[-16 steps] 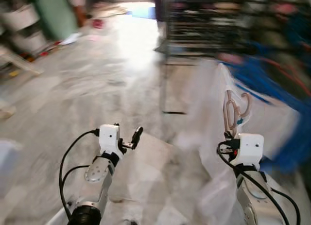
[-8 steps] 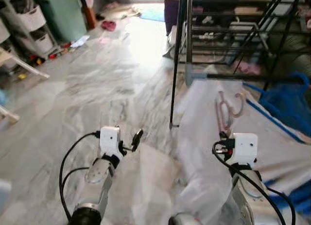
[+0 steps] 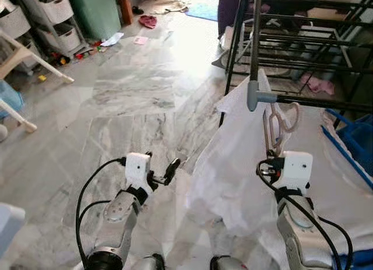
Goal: Hang hanger
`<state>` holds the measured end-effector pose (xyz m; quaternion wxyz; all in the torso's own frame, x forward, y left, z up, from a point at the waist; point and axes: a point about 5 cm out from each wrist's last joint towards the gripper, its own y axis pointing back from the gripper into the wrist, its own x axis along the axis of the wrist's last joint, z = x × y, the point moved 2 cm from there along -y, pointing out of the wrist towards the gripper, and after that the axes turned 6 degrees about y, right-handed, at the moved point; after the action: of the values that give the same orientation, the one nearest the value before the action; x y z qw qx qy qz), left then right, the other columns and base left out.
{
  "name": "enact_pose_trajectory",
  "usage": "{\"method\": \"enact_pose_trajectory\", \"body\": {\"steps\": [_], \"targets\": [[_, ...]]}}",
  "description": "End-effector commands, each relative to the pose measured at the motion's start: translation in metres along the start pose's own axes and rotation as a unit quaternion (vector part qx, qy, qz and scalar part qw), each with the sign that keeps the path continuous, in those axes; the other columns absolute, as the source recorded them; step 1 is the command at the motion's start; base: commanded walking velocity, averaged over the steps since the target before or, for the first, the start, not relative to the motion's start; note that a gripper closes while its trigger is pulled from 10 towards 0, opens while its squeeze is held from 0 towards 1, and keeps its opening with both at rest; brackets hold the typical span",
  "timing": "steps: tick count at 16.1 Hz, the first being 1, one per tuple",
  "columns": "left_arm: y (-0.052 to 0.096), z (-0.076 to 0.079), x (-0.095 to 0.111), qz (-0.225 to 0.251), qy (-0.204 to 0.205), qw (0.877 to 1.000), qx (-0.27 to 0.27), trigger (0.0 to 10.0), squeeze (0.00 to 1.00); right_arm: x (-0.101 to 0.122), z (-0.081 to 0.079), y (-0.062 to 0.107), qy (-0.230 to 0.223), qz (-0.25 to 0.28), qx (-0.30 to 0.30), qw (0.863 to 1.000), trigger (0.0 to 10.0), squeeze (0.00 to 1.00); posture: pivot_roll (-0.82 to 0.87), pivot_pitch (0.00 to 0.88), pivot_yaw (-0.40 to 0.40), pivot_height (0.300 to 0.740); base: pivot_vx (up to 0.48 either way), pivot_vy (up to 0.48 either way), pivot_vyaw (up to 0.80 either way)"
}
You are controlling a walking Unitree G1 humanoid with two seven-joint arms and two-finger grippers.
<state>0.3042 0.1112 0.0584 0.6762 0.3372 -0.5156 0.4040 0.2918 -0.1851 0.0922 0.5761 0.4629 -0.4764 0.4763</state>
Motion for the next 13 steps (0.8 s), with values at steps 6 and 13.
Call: {"method": "enact_pose_trajectory", "body": {"steps": [6, 13], "targets": [[0.003, 0.032, 0.017, 0.015, -0.011, 0.989, -0.146, 10.0, 0.00, 0.008, 0.022, -0.017, 0.004, -0.010, -0.065, 0.998, 10.0, 0.00, -0.15, 0.215, 0.017, 0.740, 0.000, 0.000, 0.00], [0.004, 0.030, 0.018, 0.000, -0.025, 0.985, -0.170, 10.0, 0.00, 0.020, 0.034, -0.038, -0.014, -0.017, -0.094, 0.995, 10.0, 0.00, -0.15, 0.208, 0.025, 0.740, 0.000, 0.000, 0.00]]}}
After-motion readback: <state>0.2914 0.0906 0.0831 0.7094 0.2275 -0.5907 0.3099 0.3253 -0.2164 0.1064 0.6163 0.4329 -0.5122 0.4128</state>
